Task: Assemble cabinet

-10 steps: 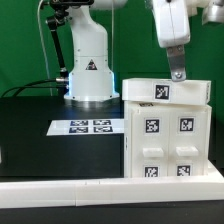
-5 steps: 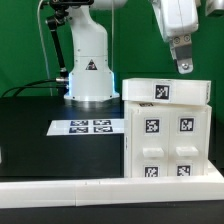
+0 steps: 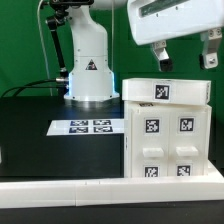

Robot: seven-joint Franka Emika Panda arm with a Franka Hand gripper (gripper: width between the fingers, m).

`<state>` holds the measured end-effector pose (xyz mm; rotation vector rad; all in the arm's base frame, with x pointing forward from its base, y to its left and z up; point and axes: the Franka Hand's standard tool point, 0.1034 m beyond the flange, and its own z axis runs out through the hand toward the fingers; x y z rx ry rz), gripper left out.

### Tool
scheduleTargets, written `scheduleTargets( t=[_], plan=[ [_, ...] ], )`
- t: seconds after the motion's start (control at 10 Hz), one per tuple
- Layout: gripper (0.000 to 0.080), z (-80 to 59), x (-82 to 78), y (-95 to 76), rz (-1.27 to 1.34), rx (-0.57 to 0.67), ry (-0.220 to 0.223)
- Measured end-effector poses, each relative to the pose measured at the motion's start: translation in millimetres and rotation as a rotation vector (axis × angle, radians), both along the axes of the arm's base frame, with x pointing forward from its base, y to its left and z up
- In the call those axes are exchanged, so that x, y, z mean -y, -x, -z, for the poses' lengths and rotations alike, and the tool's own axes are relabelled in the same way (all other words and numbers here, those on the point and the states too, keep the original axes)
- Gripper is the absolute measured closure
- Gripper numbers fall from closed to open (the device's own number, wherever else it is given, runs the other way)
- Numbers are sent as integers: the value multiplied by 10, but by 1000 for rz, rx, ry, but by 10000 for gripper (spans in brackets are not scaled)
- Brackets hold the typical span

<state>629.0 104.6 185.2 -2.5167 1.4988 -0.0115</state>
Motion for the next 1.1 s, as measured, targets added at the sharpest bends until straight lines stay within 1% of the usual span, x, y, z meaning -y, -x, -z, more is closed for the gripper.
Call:
scheduleTargets(
  t=[0.3,0.4,0.5,0.8,0.9,1.0,1.1],
  plan=[
    [3,34,3,-3,-351,57,46],
    [3,34,-4,-2,-417,61,50],
    [3,10,-35,-11,-460,67,69],
    [3,18,-17,-11,-678,104,95],
    [3,23,-18,-6,-779,118,113],
    [3,45,-39,16,-918,126,148],
    [3,56,-59,28,-1021,134,166]
  ],
)
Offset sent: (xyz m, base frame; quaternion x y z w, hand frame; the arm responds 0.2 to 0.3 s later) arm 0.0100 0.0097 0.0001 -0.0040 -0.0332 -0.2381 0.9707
